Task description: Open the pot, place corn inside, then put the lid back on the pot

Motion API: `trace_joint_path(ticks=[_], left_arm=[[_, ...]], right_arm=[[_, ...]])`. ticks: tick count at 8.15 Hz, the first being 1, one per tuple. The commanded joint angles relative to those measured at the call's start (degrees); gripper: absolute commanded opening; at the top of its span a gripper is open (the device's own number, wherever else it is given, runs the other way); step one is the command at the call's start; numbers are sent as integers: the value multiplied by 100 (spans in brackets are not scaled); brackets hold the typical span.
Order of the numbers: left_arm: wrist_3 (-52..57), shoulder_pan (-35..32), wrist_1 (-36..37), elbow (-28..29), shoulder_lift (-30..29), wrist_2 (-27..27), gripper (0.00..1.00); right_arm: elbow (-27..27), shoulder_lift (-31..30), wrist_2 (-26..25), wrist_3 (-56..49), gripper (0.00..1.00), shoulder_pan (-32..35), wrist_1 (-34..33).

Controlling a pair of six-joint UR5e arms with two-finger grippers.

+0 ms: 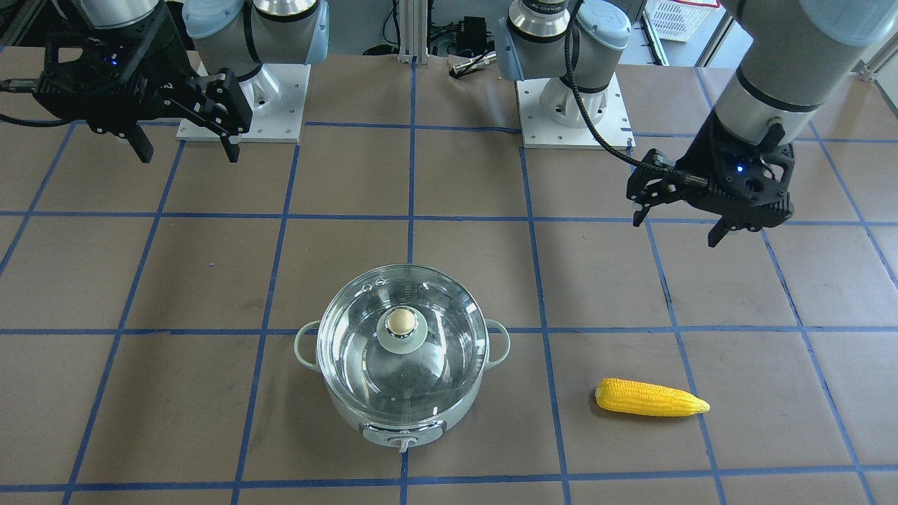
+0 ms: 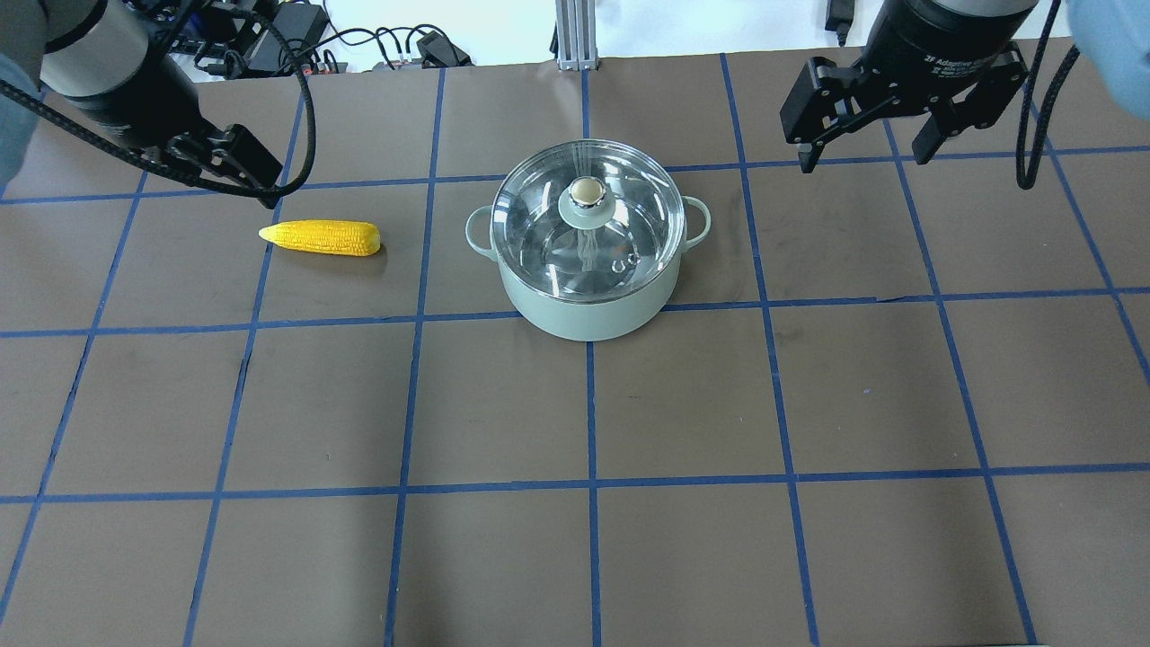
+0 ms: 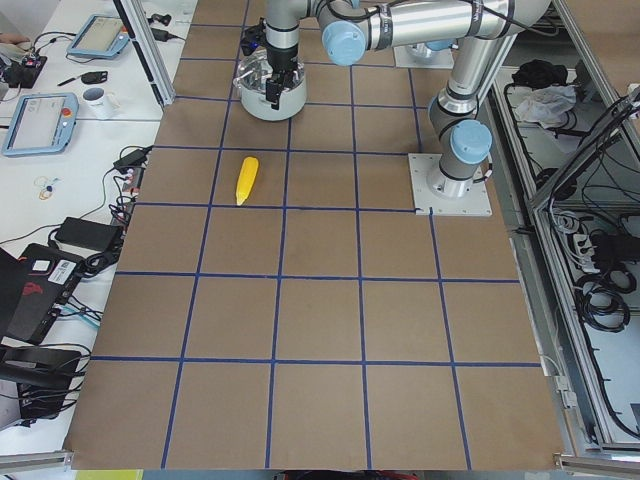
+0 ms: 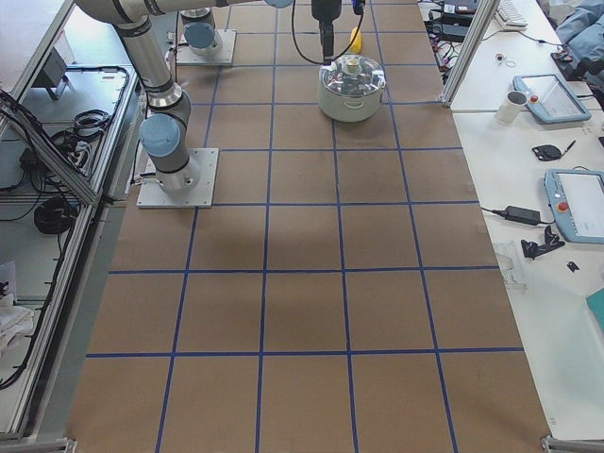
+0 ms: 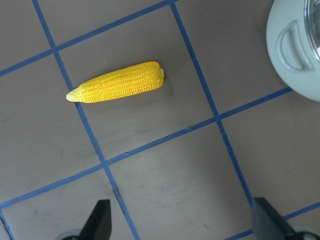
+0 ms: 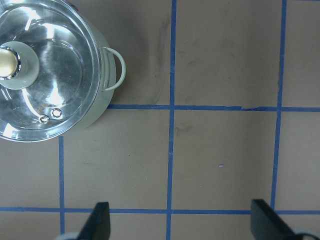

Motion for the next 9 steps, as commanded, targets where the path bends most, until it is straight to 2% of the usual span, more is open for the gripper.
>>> trace_joint_path(ticks=[1, 2, 4, 5, 7, 9], left_arm=[[2833, 429, 640, -47, -255, 300, 100], [3584, 429, 1297, -65, -396, 616, 100], [4649, 429, 1646, -74, -765, 620, 100], [4863, 429, 1760, -91, -932, 576, 100], [4953, 429, 1936, -100, -1441, 558, 100], [5793, 429, 2189, -83, -1933, 558, 100]], right_arm=[[1, 23, 21, 48, 100, 8, -18], [10, 32, 4, 57, 100, 17, -44], [19, 58, 30, 57, 100, 26, -124], [19, 145, 204, 74, 100, 35, -272], [28, 373, 538, 214, 100, 122, -965], [28, 855, 619, 881, 100, 577, -1886]])
